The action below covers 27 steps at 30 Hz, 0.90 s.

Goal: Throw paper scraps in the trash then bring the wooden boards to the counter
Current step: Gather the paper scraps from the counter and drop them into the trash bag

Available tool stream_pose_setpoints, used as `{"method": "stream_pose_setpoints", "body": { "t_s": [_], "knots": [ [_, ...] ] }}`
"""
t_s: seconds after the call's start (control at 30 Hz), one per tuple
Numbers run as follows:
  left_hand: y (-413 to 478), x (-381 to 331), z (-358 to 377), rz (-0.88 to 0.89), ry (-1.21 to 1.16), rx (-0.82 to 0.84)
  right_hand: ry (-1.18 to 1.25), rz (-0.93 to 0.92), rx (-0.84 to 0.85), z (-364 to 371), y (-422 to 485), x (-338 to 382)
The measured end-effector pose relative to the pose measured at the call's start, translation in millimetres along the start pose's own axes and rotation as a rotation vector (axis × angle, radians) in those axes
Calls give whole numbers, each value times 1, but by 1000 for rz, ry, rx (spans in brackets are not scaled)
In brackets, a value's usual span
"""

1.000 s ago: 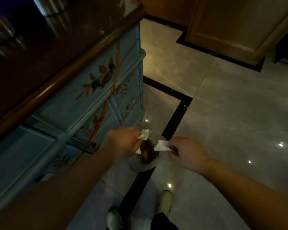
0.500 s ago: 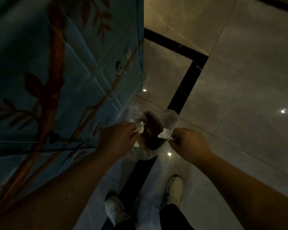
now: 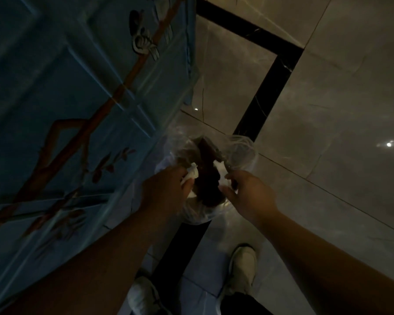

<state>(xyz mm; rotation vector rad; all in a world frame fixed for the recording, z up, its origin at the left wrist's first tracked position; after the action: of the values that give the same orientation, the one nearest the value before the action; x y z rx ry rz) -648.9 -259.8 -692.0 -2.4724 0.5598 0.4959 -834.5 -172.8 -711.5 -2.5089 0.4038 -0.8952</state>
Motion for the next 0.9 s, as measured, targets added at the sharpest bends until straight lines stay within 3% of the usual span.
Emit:
{"method": "stream_pose_setpoints", "body": {
  "t_s": [0.23,0.47,0.7,0.9],
  "knots": [
    [9,3,33,-14,-129,222,-12,-32,86,10,1,-18],
    [-9,-18,16,122,131,158,-180,-128,125,-6,-14,-14],
    [-56,-89,-86,149,303,94,-345,-239,83,-84,-69,39],
    [-107,-167,-200,307,499,32,-425,-271,47,-195,-131,86]
  ]
}}
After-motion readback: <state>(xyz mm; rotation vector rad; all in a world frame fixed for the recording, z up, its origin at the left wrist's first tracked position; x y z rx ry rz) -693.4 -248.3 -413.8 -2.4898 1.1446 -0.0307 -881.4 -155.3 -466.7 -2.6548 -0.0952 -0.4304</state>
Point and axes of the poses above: each hand's wrist, its own y-axis towards the middle knuckle, its own z-axis out of the palm, x = y × z, the point moved 2 cm from there along y, towards the middle knuckle, and after that the axes turned 10 degrees about x, right-handed, at the moved point
